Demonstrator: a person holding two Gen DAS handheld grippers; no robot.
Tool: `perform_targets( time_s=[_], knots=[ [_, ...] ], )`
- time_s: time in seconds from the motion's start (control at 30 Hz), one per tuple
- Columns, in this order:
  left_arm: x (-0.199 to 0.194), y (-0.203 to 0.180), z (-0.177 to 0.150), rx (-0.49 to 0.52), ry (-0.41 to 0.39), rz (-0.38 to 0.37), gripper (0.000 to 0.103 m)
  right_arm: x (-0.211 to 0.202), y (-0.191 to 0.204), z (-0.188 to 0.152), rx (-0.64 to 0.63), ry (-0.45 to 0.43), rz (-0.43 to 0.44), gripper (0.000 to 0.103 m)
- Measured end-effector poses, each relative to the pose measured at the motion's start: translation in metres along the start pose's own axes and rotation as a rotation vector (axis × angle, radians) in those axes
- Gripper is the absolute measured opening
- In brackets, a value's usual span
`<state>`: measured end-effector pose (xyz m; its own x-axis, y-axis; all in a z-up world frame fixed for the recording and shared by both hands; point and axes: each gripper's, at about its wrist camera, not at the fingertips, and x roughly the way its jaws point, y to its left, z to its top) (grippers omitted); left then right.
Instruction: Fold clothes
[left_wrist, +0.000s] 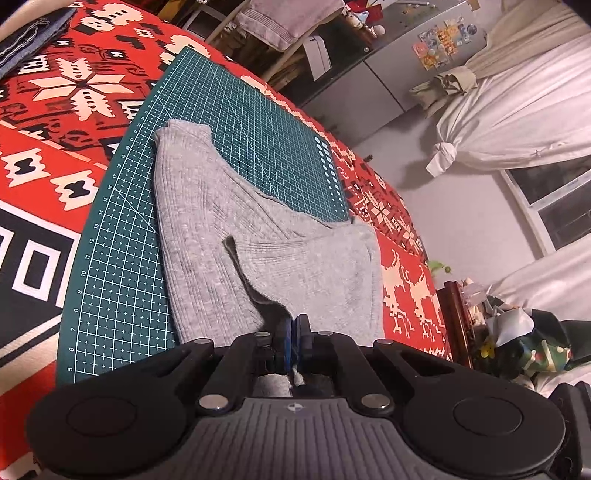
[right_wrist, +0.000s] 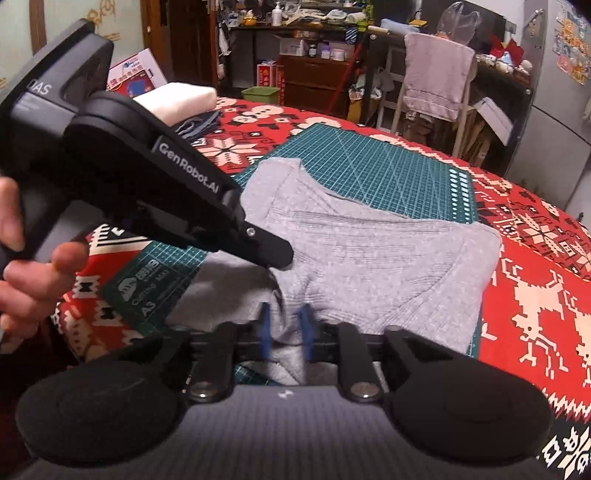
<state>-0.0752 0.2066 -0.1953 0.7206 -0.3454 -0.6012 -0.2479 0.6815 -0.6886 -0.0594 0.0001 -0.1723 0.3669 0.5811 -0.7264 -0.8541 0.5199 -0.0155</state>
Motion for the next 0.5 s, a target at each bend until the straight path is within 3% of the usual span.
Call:
perform_targets(
  time_s=[0.3,0.5],
  knots=[
    [0.001,-0.019,-0.003,0.154,-0.024,0.1,0.002,-0.014,0.005,0.012,-0.168,0.048,0.039,0.002],
    [0.001,-0.012,-0.008,0.145,-0.017,0.151,0.006,-0.008,0.007,0.008,-0.165,0.068,0.069,0.01]
  ],
)
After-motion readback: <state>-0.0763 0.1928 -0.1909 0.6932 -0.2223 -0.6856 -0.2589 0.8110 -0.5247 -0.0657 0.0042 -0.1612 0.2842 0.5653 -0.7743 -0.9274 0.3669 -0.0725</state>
